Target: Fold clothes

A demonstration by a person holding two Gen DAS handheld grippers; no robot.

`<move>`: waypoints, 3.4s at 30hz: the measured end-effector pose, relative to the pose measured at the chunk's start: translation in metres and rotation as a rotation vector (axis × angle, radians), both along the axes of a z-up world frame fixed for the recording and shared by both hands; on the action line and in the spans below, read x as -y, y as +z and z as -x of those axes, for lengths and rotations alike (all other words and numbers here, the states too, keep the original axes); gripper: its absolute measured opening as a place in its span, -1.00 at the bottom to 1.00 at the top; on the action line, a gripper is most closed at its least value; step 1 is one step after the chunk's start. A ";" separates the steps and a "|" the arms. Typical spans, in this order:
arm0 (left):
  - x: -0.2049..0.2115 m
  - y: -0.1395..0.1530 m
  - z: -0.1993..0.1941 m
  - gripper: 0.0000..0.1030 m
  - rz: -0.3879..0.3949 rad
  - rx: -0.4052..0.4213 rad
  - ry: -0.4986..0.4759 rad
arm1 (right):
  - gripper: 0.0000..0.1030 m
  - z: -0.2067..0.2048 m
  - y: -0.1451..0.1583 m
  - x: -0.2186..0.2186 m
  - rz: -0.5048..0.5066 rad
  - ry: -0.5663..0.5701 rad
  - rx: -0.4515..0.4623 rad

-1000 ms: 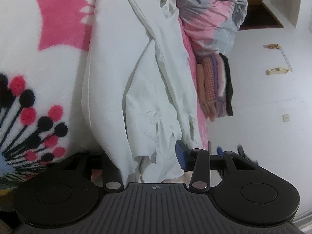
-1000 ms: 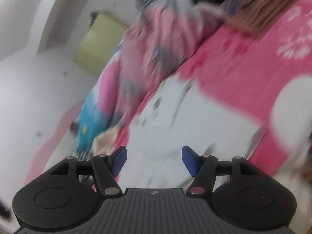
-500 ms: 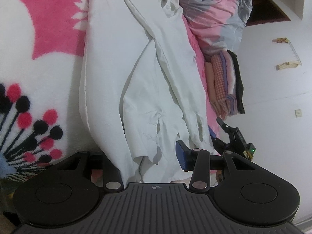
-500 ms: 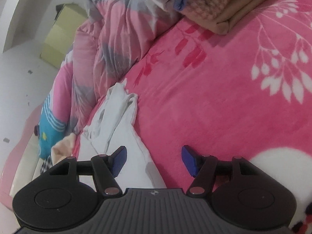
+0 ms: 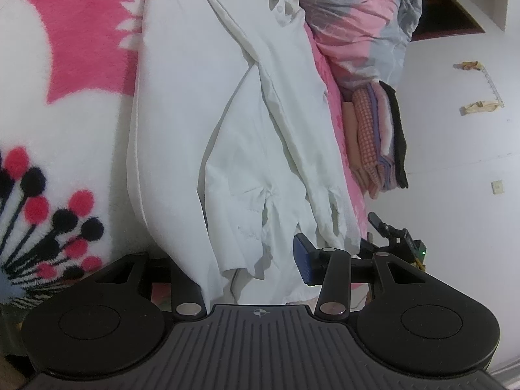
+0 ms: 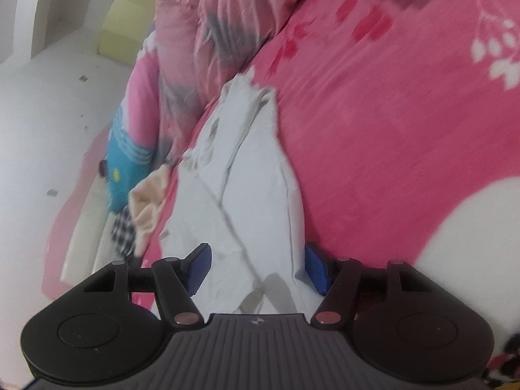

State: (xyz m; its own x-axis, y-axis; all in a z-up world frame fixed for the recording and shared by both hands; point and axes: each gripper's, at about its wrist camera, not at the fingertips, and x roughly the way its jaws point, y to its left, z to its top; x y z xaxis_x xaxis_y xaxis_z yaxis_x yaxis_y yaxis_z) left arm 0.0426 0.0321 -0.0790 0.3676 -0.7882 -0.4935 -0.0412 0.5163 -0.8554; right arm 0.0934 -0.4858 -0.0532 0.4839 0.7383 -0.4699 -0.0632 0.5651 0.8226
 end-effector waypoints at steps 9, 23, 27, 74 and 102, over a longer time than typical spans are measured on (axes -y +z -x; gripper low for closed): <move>0.000 0.000 0.001 -0.14 0.002 0.008 -0.006 | 0.14 -0.033 -0.002 0.000 0.013 0.046 -0.036; 0.000 0.002 0.004 -0.14 0.001 0.017 -0.004 | 0.17 -0.081 -0.013 -0.013 -0.031 0.365 -0.163; -0.001 0.000 0.003 -0.13 0.014 0.017 -0.005 | 0.17 -0.090 -0.015 -0.031 -0.056 0.404 -0.133; -0.015 0.088 -0.029 -0.95 -0.107 0.410 0.093 | -0.90 -0.038 0.047 -0.102 0.038 0.248 0.324; -0.072 0.023 -0.271 -0.79 -0.272 0.301 0.309 | -0.90 -0.309 -0.043 -0.151 -0.025 0.012 0.097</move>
